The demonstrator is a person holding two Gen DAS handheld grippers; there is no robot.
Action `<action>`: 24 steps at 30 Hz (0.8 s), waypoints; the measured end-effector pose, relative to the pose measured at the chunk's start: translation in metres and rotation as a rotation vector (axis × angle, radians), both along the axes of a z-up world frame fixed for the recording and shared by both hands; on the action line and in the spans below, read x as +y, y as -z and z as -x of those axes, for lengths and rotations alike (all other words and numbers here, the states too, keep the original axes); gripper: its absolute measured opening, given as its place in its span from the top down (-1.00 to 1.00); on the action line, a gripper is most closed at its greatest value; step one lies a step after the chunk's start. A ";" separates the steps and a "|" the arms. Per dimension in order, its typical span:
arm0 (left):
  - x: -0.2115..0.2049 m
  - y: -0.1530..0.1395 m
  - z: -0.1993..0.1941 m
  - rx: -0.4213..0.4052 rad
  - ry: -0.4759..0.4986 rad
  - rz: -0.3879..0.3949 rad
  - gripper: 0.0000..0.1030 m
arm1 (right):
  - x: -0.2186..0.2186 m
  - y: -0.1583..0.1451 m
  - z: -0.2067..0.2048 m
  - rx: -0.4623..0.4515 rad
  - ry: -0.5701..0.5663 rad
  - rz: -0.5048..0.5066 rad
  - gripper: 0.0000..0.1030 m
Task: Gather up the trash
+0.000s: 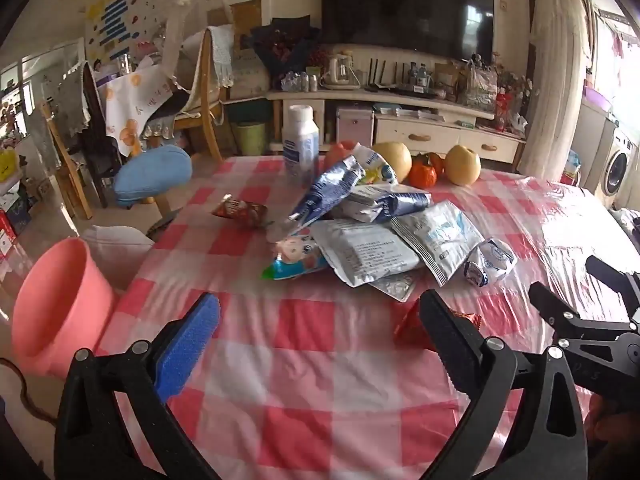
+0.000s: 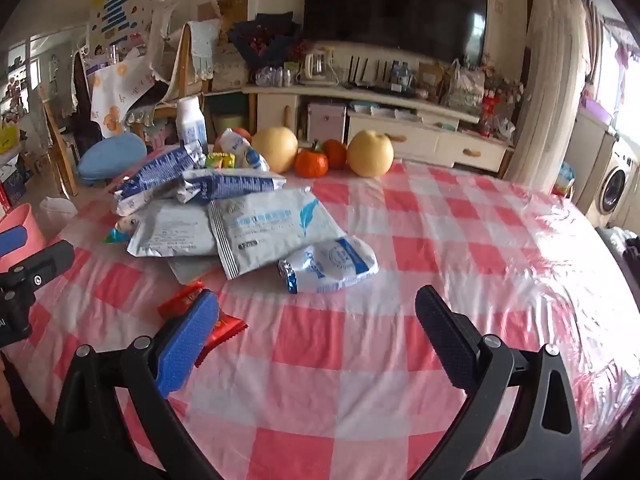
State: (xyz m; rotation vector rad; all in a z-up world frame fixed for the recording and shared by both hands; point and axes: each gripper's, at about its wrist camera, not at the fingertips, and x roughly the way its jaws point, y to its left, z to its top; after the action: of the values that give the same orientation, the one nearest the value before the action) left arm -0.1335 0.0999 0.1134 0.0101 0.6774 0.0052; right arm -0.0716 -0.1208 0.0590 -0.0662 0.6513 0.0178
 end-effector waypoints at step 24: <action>0.049 -0.074 0.104 -0.250 -0.083 -0.083 -0.90 | 0.067 -0.090 0.114 -0.390 -0.065 0.063 -0.92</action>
State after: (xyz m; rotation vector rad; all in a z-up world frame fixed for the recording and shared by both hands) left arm -0.2375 0.1493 0.1877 0.0605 0.4268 0.1129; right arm -0.1857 -0.0540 0.1492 -0.1474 0.2595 0.0462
